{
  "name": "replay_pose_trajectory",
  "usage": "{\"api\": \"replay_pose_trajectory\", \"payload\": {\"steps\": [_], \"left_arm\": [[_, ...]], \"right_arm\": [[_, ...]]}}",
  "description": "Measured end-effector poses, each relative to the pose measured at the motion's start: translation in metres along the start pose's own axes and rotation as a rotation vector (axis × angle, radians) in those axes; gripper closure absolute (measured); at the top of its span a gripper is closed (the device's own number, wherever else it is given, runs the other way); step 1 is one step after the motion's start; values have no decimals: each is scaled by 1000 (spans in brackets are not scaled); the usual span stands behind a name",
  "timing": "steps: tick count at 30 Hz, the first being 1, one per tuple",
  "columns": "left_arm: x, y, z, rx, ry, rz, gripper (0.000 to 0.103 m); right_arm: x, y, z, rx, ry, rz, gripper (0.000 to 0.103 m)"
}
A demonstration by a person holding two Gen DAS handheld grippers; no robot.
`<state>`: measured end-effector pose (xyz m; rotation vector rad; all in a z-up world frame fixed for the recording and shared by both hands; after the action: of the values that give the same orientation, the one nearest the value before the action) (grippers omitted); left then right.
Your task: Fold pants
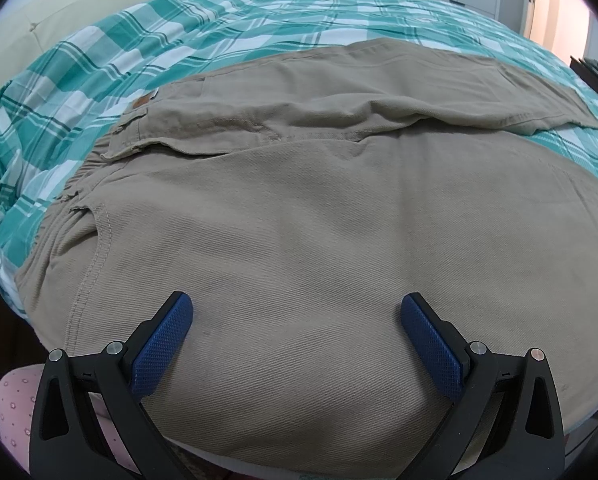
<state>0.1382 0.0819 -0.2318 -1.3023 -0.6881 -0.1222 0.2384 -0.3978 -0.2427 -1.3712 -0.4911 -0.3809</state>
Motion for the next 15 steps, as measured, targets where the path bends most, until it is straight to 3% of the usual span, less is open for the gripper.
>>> {"api": "replay_pose_trajectory", "payload": {"steps": [15], "left_arm": [[0, 0, -1, 1, 0, 0, 1]], "right_arm": [[1, -1, -1, 0, -1, 1, 16]]}}
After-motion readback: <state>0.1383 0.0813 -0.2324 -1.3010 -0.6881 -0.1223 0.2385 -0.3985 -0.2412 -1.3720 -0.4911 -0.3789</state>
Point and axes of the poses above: each gripper's, at about its wrist camera, not at the fingertips, and y roughly the way its jaws point, z to its left, x to its top, the point moved 2 cm from there along y, roughly the way its jaws point, and after that the axes turned 1 degree about -x, right-handed, at the moved point
